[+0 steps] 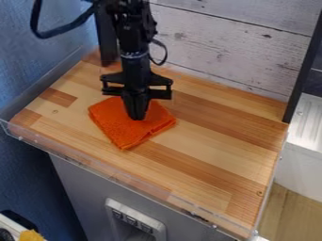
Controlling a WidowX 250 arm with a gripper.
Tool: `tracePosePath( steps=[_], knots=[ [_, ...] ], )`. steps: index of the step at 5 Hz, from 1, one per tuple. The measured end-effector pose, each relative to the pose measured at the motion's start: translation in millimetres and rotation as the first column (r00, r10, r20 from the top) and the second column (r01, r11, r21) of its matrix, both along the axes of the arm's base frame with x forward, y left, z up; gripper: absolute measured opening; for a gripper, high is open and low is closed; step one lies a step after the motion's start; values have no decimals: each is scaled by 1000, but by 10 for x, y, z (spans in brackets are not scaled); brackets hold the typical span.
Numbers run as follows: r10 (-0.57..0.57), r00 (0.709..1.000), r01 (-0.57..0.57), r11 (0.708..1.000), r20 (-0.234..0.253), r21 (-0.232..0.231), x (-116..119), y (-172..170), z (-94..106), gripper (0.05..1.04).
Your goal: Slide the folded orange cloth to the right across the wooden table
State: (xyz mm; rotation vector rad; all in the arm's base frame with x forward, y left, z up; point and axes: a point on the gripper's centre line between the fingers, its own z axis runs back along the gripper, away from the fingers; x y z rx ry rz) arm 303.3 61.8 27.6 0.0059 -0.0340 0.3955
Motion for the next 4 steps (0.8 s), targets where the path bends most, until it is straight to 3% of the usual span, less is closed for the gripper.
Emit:
tracePosePath(
  steps=[2,4],
  knots=[
    [122,992,-122,992,31,7,-3,94,-106,63],
    [150,989,-149,989,-9,18,34,157,-164,63]
  ],
)
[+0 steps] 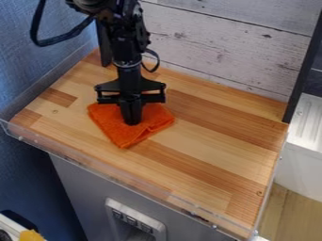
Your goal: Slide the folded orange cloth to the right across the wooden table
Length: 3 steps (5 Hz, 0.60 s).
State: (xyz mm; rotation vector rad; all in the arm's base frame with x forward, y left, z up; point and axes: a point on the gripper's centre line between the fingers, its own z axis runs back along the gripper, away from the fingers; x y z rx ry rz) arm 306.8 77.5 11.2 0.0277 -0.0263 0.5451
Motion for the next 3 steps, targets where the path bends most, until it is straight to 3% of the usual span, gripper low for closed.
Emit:
tracePosePath(
  steps=[2,3],
  knots=[
    [-150,988,150,989,-44,-9,173,-203,-1,63],
    [-243,968,242,970,-57,-29,225,-298,3,63]
  ],
)
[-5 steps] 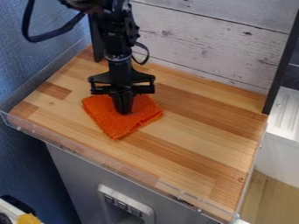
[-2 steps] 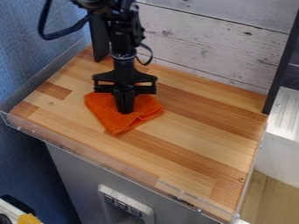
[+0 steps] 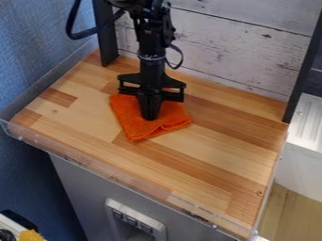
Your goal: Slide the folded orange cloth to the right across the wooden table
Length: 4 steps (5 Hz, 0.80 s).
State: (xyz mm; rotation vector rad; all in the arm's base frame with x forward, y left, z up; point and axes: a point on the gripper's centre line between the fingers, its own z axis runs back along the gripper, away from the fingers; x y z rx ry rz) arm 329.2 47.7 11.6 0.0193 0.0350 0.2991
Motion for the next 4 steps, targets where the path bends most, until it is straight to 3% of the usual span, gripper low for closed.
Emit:
tracePosePath(
  steps=[4],
  knots=[
    [-256,967,256,965,9,-49,106,-541,94,89]
  ],
)
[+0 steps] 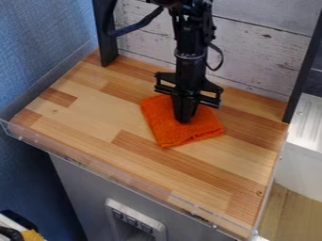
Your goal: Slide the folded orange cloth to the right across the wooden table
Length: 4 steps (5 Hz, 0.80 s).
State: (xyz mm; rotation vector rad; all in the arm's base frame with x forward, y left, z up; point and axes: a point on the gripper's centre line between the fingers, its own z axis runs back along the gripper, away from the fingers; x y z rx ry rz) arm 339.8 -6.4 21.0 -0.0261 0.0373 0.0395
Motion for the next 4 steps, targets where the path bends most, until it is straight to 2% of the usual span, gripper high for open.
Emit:
tracePosePath(
  steps=[1,2,3,4],
  knots=[
    [-29,1000,29,1000,4,-2,-12,-44,74,245],
    [-48,998,48,999,47,-5,-15,-70,331,506],
    [-75,995,75,997,66,1,-88,-60,530,809],
    [-96,993,96,995,74,5,-149,-41,706,995]
  ],
)
